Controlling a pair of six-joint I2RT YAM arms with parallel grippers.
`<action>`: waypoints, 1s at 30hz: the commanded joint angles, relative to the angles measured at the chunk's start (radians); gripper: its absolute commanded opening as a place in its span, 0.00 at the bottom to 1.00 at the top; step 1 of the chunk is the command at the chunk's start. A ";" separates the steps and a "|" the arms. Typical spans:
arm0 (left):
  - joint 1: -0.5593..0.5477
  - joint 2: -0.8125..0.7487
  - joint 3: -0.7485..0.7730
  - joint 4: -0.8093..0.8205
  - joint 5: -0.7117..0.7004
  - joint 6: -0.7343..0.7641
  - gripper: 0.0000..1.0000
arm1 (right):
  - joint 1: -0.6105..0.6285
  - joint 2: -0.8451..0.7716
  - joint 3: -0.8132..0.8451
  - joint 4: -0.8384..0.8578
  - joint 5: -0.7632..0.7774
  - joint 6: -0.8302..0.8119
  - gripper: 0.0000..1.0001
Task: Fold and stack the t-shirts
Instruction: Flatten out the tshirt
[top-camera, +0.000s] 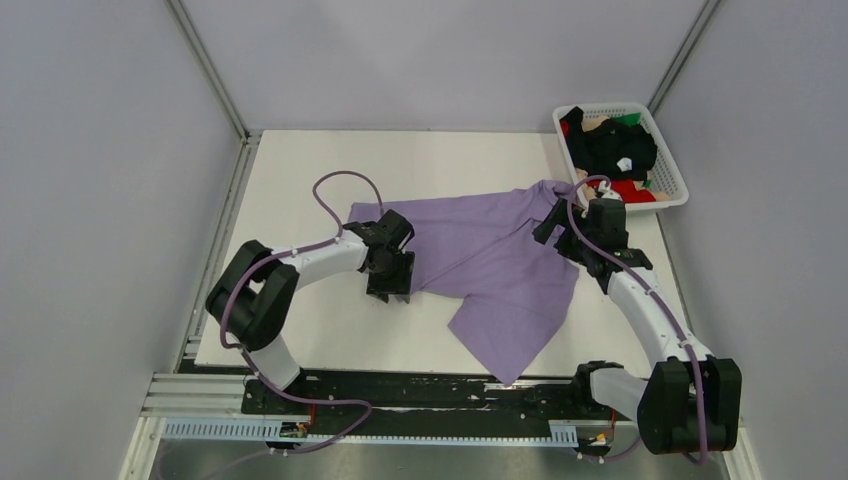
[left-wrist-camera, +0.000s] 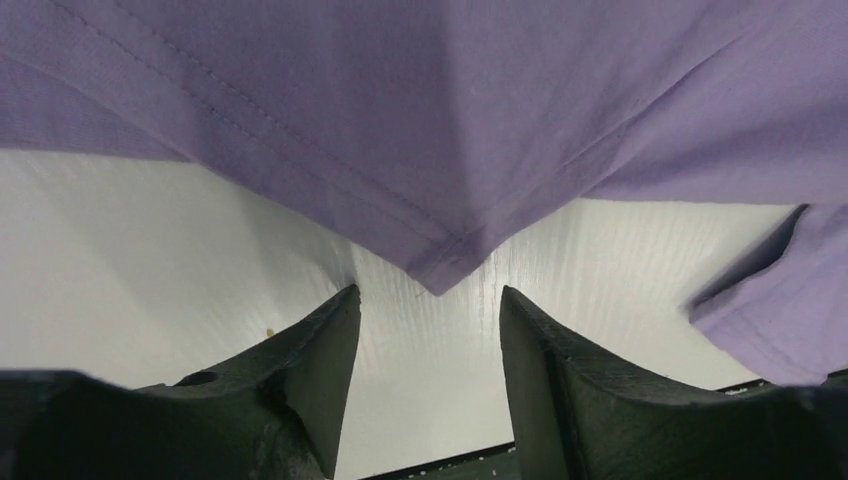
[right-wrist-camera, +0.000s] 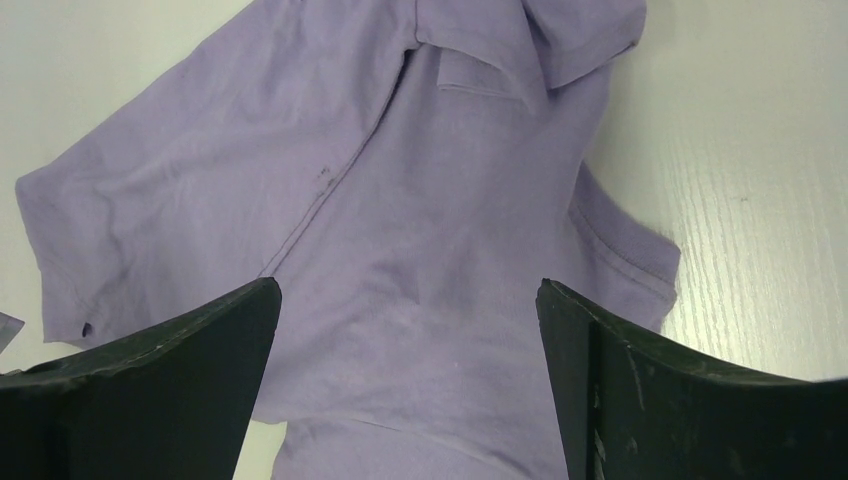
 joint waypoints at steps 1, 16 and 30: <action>-0.012 0.073 0.012 0.080 -0.040 -0.030 0.57 | 0.001 -0.014 -0.016 0.013 0.028 0.014 1.00; -0.028 0.124 0.078 0.069 -0.063 -0.029 0.00 | -0.002 0.013 -0.022 0.014 0.070 0.001 1.00; -0.017 0.005 0.151 0.220 -0.170 0.006 0.00 | -0.003 0.006 -0.029 0.034 0.110 -0.017 1.00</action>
